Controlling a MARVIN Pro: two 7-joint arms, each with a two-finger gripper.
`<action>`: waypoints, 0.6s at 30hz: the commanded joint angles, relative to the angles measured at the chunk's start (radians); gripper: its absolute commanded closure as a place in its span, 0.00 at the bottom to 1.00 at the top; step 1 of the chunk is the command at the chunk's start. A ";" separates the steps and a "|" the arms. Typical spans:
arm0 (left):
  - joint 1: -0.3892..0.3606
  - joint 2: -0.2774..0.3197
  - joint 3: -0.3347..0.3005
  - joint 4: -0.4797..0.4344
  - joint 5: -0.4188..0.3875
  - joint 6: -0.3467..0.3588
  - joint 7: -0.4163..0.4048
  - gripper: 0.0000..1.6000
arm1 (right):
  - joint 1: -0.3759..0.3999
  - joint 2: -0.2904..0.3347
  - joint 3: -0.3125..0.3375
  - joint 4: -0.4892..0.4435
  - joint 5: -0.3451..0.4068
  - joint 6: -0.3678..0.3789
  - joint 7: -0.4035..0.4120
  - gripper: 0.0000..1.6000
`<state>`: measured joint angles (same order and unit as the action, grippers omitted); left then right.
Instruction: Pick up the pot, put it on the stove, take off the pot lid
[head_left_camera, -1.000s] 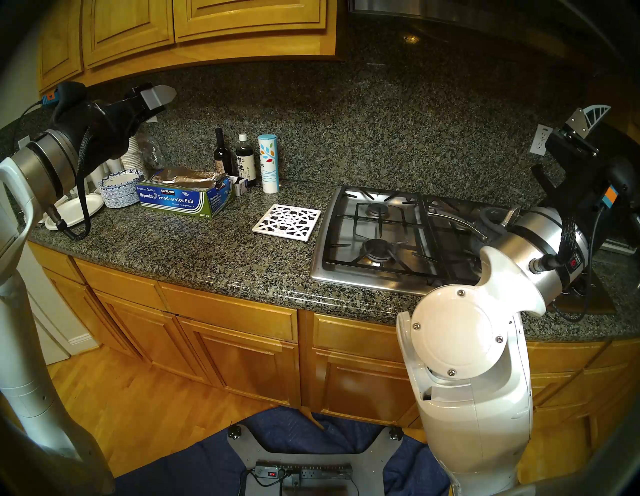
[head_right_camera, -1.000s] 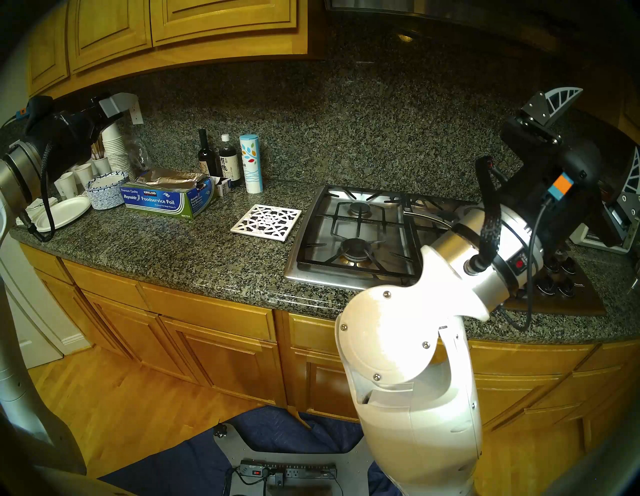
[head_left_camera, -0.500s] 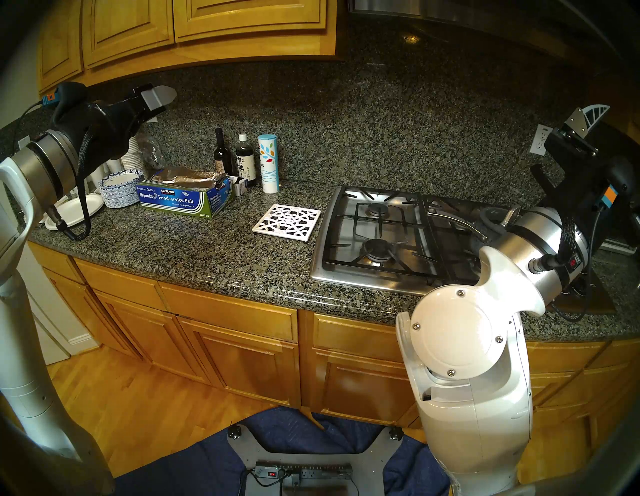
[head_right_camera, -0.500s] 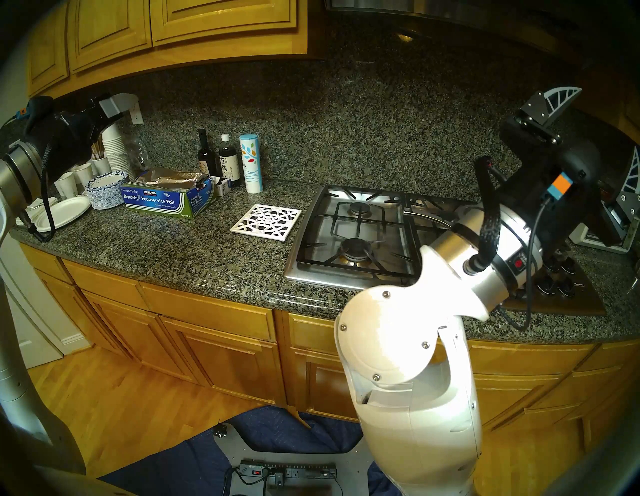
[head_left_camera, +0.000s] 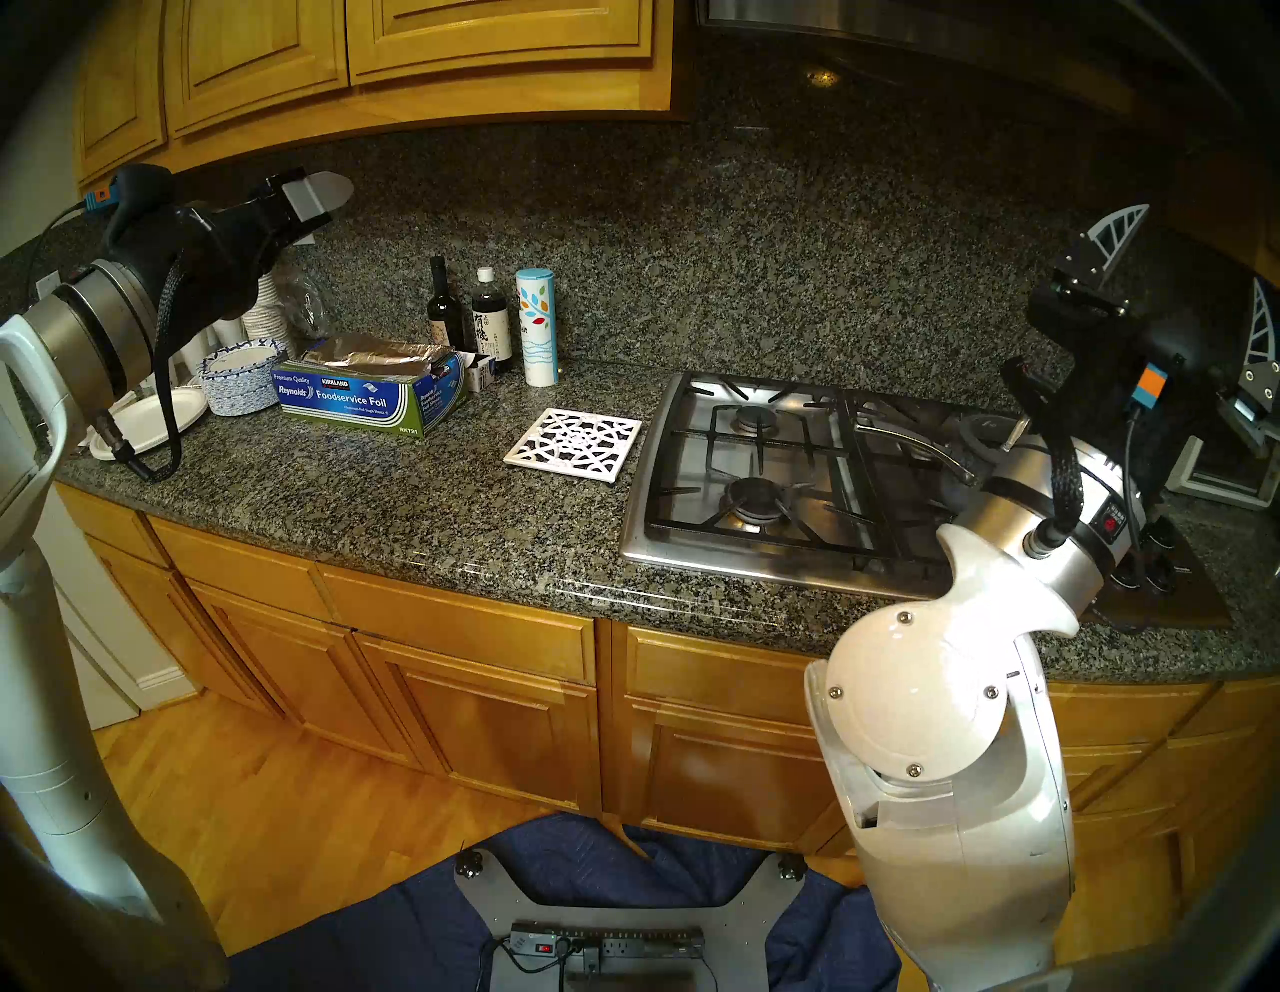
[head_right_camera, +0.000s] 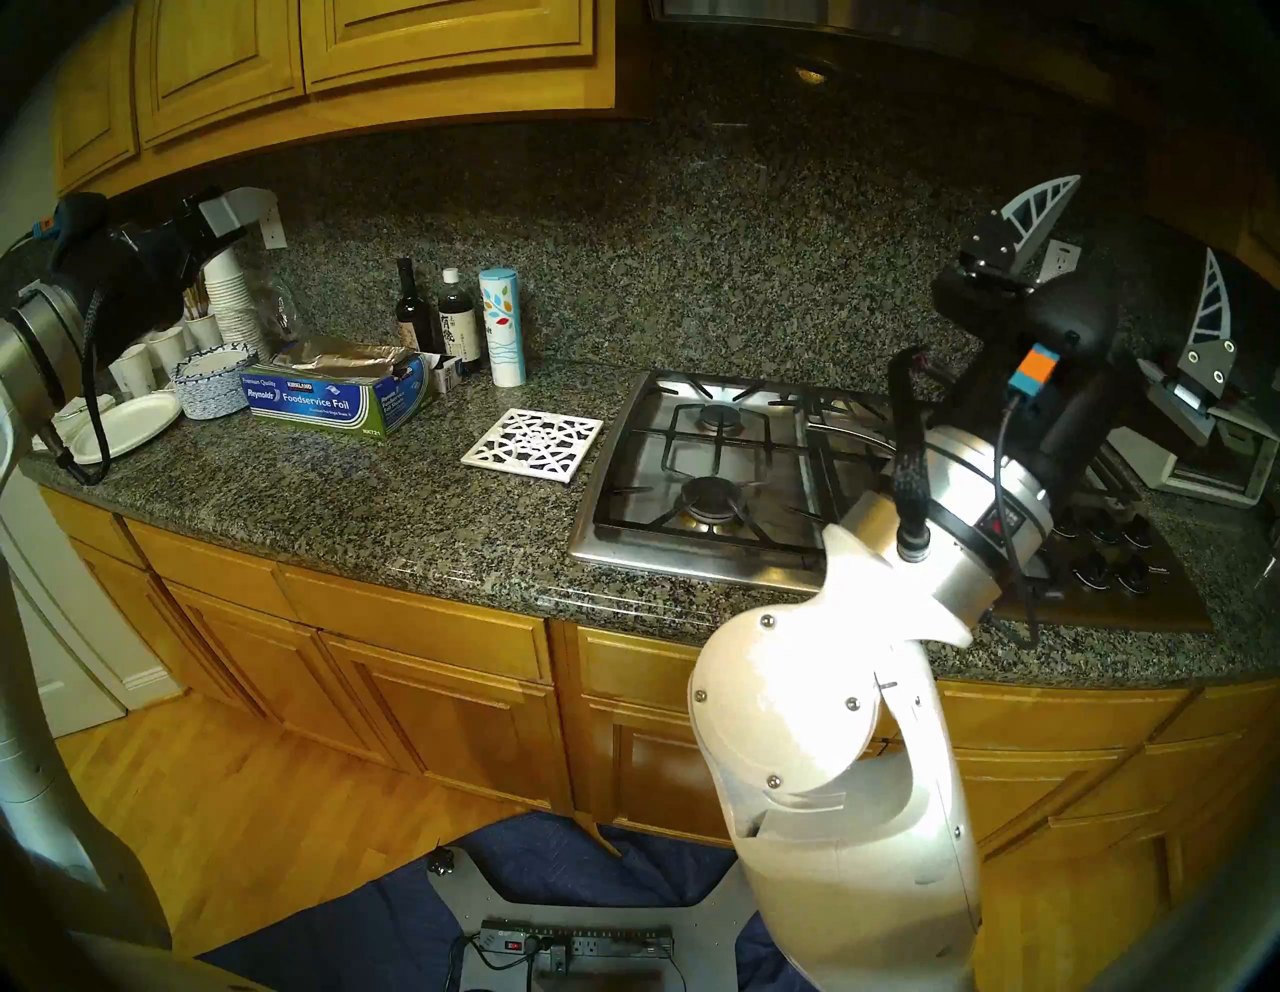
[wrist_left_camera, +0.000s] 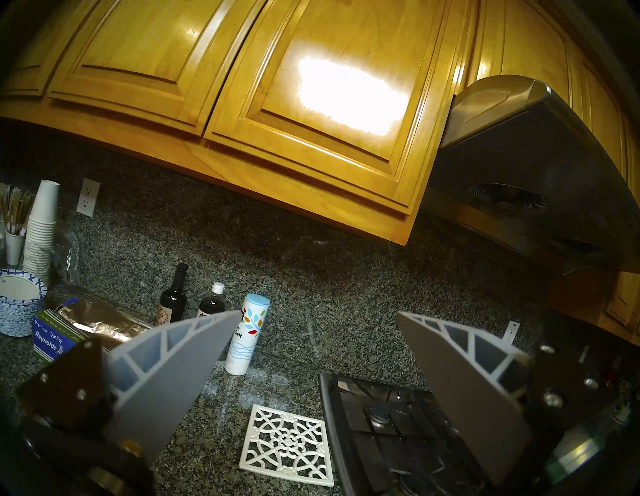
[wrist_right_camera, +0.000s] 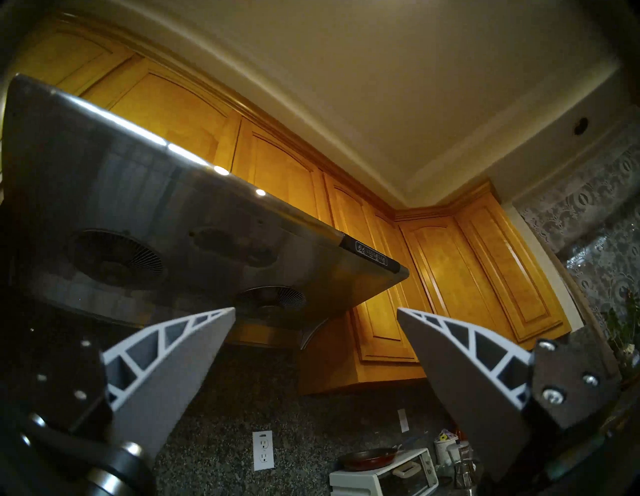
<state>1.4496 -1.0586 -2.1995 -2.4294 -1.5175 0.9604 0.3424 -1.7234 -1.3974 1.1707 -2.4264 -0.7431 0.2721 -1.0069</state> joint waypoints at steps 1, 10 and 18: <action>-0.017 0.003 -0.004 -0.005 0.001 -0.010 -0.002 0.00 | -0.060 0.093 0.011 -0.017 -0.013 0.014 0.087 0.00; -0.016 0.004 -0.005 -0.005 -0.001 -0.009 -0.002 0.00 | -0.118 0.148 0.064 -0.017 -0.013 -0.004 0.120 0.00; -0.014 0.004 -0.006 -0.005 -0.002 -0.009 -0.002 0.00 | -0.197 0.203 0.129 -0.017 -0.005 -0.026 0.137 0.00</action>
<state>1.4519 -1.0574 -2.1997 -2.4293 -1.5199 0.9605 0.3427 -1.8633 -1.2561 1.2491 -2.4238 -0.7456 0.2675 -0.8750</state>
